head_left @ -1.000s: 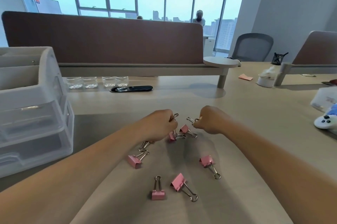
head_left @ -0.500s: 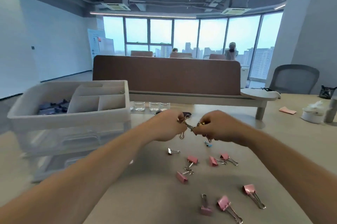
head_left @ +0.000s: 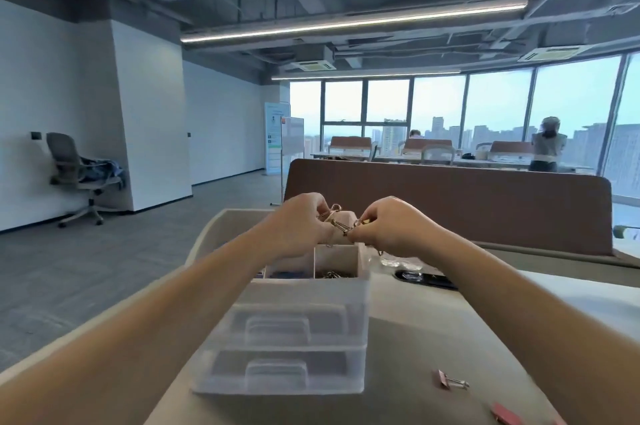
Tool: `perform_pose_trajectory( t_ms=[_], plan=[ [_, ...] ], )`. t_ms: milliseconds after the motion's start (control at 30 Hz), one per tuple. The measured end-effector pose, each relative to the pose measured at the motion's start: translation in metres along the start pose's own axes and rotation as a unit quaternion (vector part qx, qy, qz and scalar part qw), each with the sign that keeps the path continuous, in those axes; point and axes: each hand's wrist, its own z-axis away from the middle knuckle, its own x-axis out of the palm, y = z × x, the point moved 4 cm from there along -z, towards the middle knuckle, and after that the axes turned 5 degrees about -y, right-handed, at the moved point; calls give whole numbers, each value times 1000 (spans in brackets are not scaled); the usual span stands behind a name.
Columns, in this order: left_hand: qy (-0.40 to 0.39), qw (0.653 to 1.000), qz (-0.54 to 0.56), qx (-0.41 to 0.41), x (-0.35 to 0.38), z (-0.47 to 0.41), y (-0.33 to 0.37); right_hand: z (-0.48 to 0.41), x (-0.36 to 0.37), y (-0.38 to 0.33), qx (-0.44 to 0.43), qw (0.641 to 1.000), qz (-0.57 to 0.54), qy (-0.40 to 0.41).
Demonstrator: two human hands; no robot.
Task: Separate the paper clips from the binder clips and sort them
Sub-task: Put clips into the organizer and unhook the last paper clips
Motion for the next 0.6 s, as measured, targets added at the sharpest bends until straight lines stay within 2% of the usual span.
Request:
perform_pose_trajectory(
  t_ms=[200,333,600],
  plan=[
    [18,999,-26,-37,-31,-44,-48,-68,12,-31,-16,999,32,-26],
    [8,998,-19,-58,-34,-76,-75,-113,21,-33,4,999,34,-24],
    [-78,993,-68,-60,-17,-99,-97,-144,33,-29,20,992,113,-47]
  ],
)
